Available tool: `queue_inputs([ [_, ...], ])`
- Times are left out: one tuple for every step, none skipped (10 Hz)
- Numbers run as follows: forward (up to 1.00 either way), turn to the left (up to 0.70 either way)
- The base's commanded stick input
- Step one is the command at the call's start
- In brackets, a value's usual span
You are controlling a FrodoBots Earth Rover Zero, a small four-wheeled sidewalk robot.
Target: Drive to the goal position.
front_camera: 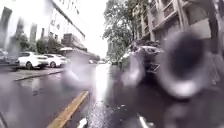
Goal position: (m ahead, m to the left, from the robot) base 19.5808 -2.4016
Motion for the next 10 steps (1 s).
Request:
queue_inputs([
  [0.7,0.0],
  [0.7,0.0],
  [0.7,0.0],
  [0.7,0.0],
  [0.7,0.0],
  [0.7,0.0],
  [0.7,0.0],
  [0.7,0.0],
  [0.7,-0.13],
  [0.7,-0.08],
])
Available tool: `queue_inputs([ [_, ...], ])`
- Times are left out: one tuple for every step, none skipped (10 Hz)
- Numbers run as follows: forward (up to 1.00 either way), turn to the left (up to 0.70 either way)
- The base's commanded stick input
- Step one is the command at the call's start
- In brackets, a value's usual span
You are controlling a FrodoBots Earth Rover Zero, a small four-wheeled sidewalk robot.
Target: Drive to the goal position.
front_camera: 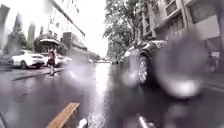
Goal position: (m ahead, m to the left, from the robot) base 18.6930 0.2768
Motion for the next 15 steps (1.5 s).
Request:
queue_inputs([
  [0.7,-0.01],
  [0.7,0.0],
  [0.7,0.0],
  [0.7,0.0],
  [0.7,0.0],
  [0.7,0.0],
  [0.7,0.0],
  [0.7,0.0],
  [0.7,0.0],
  [0.7,0.0],
  [0.7,0.0],
  [0.7,0.0],
  [0.7,0.0],
  [0.7,0.0],
  [0.7,0.0],
])
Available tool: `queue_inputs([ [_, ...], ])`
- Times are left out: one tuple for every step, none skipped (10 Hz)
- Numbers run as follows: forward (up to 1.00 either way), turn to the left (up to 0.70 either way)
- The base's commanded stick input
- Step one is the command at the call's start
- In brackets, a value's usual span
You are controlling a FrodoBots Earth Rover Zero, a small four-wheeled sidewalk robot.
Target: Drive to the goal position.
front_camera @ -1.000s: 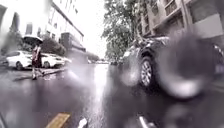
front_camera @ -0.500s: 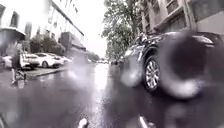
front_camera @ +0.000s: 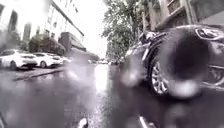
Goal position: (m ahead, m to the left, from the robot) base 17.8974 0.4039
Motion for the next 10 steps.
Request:
queue_inputs([
  [0.7,0.0],
  [0.7,0.0],
  [0.7,-0.04],
  [0.7,-0.12],
  [0.7,-0.07],
  [0.7,0.0],
  [0.7,0.0],
  [0.7,0.0],
  [0.7,0.0],
  [0.7,0.0],
])
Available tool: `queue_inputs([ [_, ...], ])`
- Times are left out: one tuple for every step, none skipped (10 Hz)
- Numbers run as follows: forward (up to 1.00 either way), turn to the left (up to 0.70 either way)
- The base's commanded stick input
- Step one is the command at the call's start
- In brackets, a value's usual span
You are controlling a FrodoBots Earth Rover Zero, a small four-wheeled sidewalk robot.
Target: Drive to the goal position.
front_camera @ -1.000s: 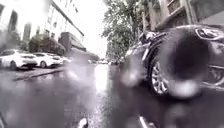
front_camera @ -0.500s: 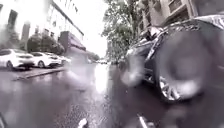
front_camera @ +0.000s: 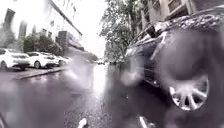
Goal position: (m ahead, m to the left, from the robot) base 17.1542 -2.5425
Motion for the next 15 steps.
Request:
queue_inputs([
  [0.7,0.0],
  [0.7,0.0],
  [0.7,0.0],
  [0.7,0.0],
  [0.7,0.0],
  [0.7,0.0],
  [0.7,0.0],
  [0.7,0.0],
  [0.7,0.0],
  [0.7,0.0],
  [0.7,0.0],
  [0.7,0.0],
  [0.7,0.0],
  [0.7,0.0],
  [0.7,0.0],
])
